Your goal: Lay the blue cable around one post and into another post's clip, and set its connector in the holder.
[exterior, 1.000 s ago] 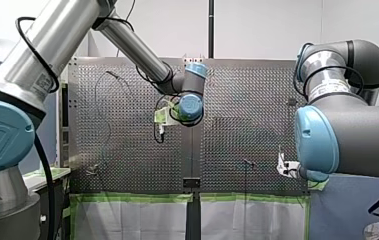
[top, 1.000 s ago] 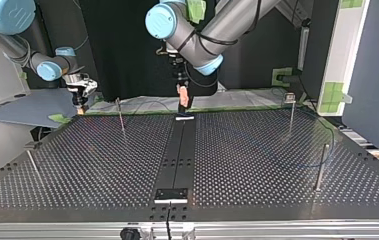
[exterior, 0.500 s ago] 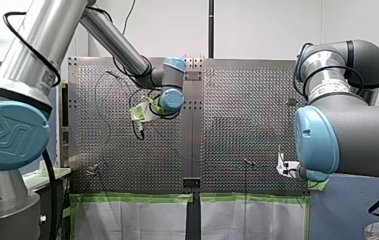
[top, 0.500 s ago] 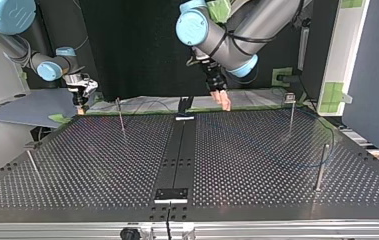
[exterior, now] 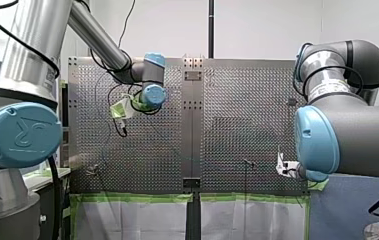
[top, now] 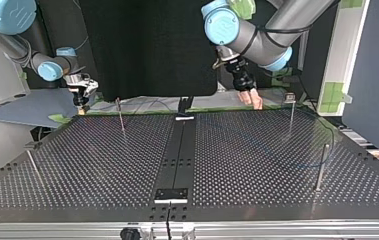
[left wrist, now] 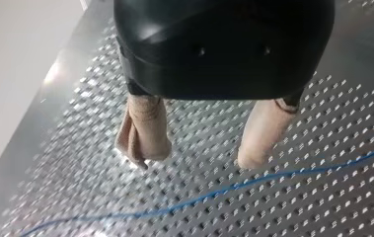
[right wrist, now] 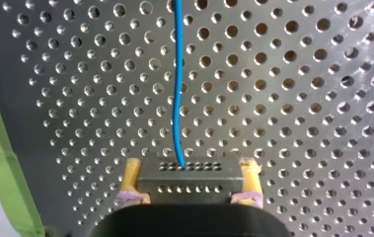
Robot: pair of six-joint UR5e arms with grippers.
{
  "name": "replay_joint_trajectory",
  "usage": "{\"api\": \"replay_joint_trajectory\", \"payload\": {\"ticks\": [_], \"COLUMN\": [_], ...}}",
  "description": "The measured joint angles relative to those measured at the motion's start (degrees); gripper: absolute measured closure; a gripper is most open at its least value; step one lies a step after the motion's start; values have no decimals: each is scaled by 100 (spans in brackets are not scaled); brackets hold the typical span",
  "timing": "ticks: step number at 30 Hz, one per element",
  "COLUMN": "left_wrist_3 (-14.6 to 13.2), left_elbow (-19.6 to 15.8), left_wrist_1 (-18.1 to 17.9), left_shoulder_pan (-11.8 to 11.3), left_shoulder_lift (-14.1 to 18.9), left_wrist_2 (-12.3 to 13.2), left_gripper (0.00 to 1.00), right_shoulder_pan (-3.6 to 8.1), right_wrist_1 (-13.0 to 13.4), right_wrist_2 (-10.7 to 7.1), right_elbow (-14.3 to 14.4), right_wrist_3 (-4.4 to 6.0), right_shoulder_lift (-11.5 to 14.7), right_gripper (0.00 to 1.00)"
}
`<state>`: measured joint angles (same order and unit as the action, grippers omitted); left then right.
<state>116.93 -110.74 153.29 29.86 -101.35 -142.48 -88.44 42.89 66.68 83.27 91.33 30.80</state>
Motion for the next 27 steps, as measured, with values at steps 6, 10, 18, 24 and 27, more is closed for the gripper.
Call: {"api": "replay_joint_trajectory", "payload": {"ticks": [6,10,18,24,27], "left_wrist_3": [246,358,486,740,869], "left_elbow": [-300,-492,-856,-1125,-1171], "left_wrist_1": [-261,-450,-595,-366,-250], "left_shoulder_pan": [-300,-491,-855,-1128,-1267], "left_shoulder_lift": [300,492,856,1127,1212], "left_wrist_2": [231,418,781,1055,1193], "left_gripper": [1,1,1,1,1], "right_shoulder_pan": [-8,-10,-11,-11,-10], "right_wrist_1": [-12,-16,-24,-25,-25], "right_wrist_2": [-73,-81,-84,-84,-84], "right_elbow": [1,0,-1,-4,-5], "right_wrist_3": [0,0,-6,-10,-14], "right_shoulder_lift": [0,-1,-6,-6,-7], "right_gripper": [100,100,100,100,100]}}
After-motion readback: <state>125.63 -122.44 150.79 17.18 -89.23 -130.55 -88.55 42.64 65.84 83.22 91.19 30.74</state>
